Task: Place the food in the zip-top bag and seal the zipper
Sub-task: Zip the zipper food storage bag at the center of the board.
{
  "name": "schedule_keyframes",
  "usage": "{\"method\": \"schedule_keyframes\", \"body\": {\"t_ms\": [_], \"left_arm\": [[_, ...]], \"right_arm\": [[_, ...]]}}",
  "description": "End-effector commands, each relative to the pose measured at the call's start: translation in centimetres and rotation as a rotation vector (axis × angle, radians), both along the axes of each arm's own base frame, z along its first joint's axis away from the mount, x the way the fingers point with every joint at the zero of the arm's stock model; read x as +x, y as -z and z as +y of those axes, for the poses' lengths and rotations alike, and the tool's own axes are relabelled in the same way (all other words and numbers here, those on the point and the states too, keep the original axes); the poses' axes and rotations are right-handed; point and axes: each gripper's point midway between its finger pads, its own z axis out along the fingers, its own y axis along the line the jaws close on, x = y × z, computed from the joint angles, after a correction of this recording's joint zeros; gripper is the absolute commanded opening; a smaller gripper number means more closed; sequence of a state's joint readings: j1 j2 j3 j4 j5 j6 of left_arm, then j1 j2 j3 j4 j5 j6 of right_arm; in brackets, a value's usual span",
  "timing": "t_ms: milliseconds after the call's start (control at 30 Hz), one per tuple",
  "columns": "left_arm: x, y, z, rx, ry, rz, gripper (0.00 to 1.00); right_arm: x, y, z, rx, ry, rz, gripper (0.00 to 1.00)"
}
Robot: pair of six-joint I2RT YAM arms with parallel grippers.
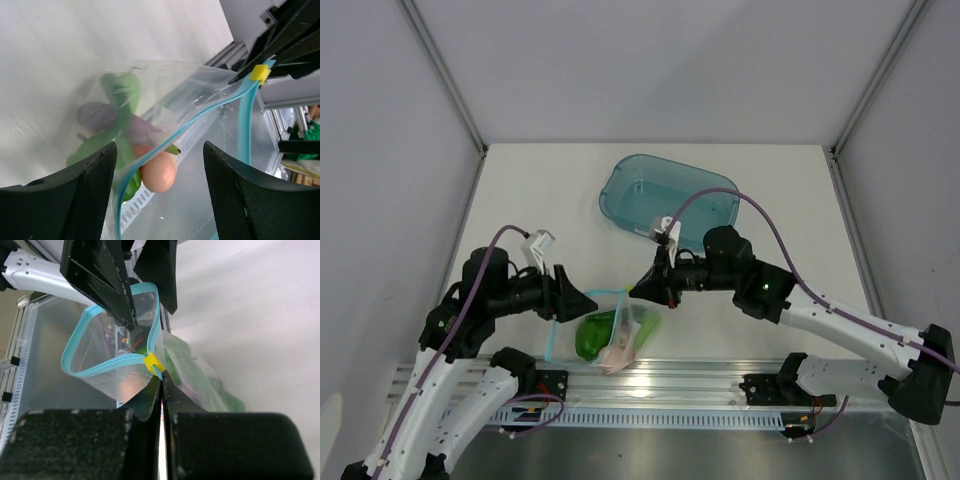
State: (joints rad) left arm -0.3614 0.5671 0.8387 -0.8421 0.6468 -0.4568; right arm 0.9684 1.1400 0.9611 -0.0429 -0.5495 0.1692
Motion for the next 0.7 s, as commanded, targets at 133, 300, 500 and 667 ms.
{"method": "schedule_keyframes", "body": {"t_ms": [133, 300, 500, 667], "left_arm": [[0.0, -0.5, 1.4, 0.050, -0.053, -0.088, 0.71], [-0.1, -5.4, -0.6, -0.112, 0.065, -0.330, 0.71], [1.0, -9.8, -3.1, -0.199, 0.198, -0.472, 0.77], [1.6, -10.4, -5.9, -0.127, 0.275, -0.507, 0.82]], "right_arm": [[1.2, 0.8, -3.5, -0.089, 0.280, 0.103, 0.00], [-0.1, 1.4, -3.8, -0.120, 0.283, 0.245, 0.00], [-1.0, 1.3, -4.1, -0.162, 0.280, 0.329, 0.00], [-1.0, 0.8, -3.6, -0.167, 0.287, 0.377, 0.00]]}}
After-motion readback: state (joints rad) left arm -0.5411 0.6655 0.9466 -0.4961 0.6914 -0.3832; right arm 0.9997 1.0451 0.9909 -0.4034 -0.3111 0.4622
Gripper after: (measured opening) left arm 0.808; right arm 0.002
